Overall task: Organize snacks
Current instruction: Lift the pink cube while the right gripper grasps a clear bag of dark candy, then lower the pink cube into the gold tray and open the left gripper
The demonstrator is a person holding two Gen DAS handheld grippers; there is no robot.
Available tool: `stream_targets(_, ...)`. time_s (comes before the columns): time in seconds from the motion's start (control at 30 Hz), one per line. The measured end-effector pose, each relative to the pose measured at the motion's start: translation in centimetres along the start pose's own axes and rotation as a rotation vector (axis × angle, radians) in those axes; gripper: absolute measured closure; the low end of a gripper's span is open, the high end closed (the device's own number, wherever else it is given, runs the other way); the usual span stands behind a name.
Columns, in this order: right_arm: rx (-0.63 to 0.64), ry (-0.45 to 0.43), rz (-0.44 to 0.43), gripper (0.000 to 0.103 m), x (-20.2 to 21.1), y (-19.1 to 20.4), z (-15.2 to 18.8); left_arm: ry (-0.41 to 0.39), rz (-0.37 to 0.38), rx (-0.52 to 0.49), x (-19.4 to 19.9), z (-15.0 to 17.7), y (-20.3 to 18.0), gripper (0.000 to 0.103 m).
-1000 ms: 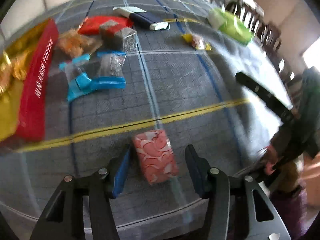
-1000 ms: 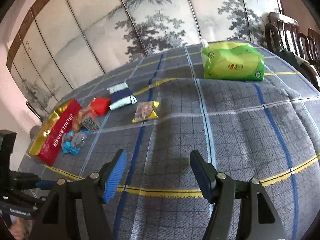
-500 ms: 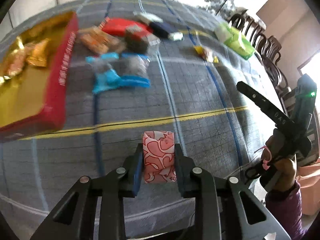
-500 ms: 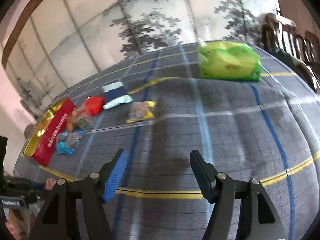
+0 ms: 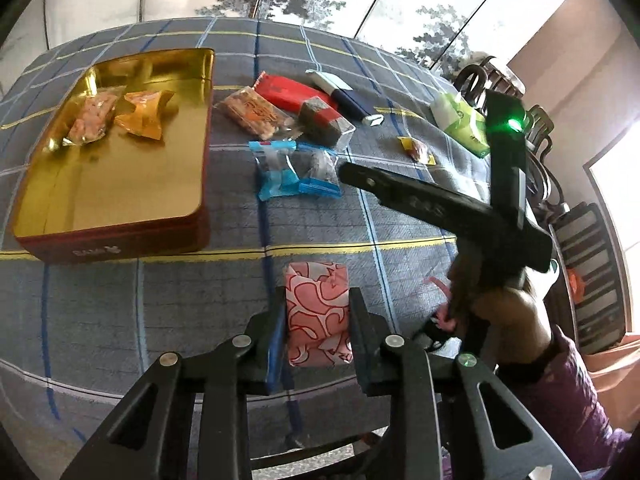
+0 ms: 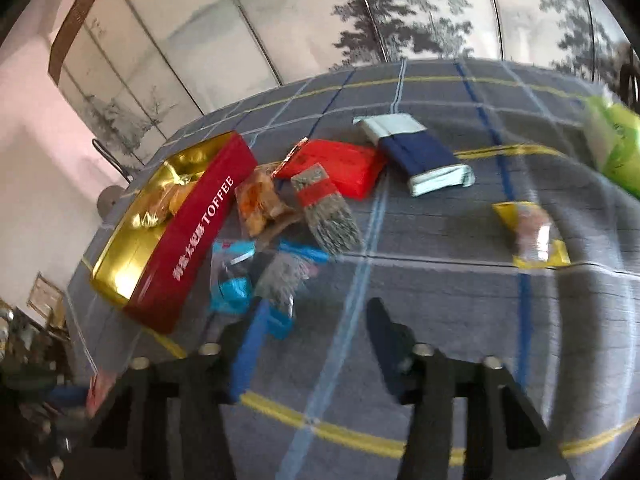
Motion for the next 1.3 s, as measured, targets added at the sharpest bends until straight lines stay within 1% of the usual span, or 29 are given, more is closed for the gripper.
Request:
stream_targets(0.17,0.013,0.02,0.025,0.055,-1.7,1.2,-1.0,-0.023,0.008,-0.006,0.8,-0.1,0.8,0.078)
stream_targets(0.23,0.017,0.045,0.055,0.055,-2.6,1.4,-1.2,-0.025,0.011,-0.008,0.8,-0.1,0.9,0.078)
stream_targets(0.27,0.011,0.047,0.048,0.055,-2.7,1.6,-1.3,-0.026,0.012,-0.009,0.9,-0.1,1.0,0.078)
stream_targets(0.4,0.03,0.055,0.103,0.055,-3.4,2.1,-1.6,-0.029,0.013,-0.017,1.0,0.0,1.1,0.078)
stream_targets(0.5,0.049,0.054,0.117,0.055,-3.4,2.2,-1.4,-0.027,0.009,-0.015,0.9,0.0,1.1,0.078)
stream_targets(0.53,0.055,0.053,0.118,0.058,-3.3,2.1,-1.4,-0.024,0.01,-0.014,0.9,0.1,1.2,0.078)
stream_targets(0.63,0.06,0.059,0.117,0.074,-3.2,1.6,-1.4,-0.018,0.014,-0.012,0.9,0.4,1.2,0.078)
stream_targets(0.67,0.062,0.057,0.108,0.075,-3.0,1.4,-1.4,-0.019,0.013,-0.014,0.9,0.3,1.3,0.078)
stream_targets(0.8,0.065,0.03,0.113,0.077,-1.8,0.7,-1.0,-0.034,0.015,-0.018,1.6,0.2,1.2,0.078)
stream_targets(0.9,0.07,-0.016,0.17,0.077,0.1,-0.8,-0.1,-0.057,0.016,-0.019,2.5,0.0,1.1,0.078)
stream_targets(1.07,0.013,-0.097,0.26,0.077,3.0,-5.1,1.2,-0.079,0.015,-0.002,3.7,-0.5,1.7,0.078)
stream_targets(1.13,-0.008,-0.113,0.271,0.077,3.6,-6.1,1.4,-0.097,0.003,0.006,4.4,-0.9,2.2,0.078)
stream_targets(1.2,0.009,-0.122,0.287,0.077,3.7,-6.3,1.5,-0.112,-0.008,0.016,5.1,-1.4,2.9,0.078)
stream_targets(1.3,0.0,-0.118,0.277,0.077,3.4,-6.4,1.4,-0.141,-0.034,0.026,6.3,-2.3,3.9,0.078)
Point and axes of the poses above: each gripper's, at about its wrist camera, not at the fingertips, and x roughly against the way its jaws point, y to its left, z to its underside, the point moved 8 cm from there along -x, roughly the way its jaws point, and after that the axes turned 1 degree about y, right-handed, at the moved point
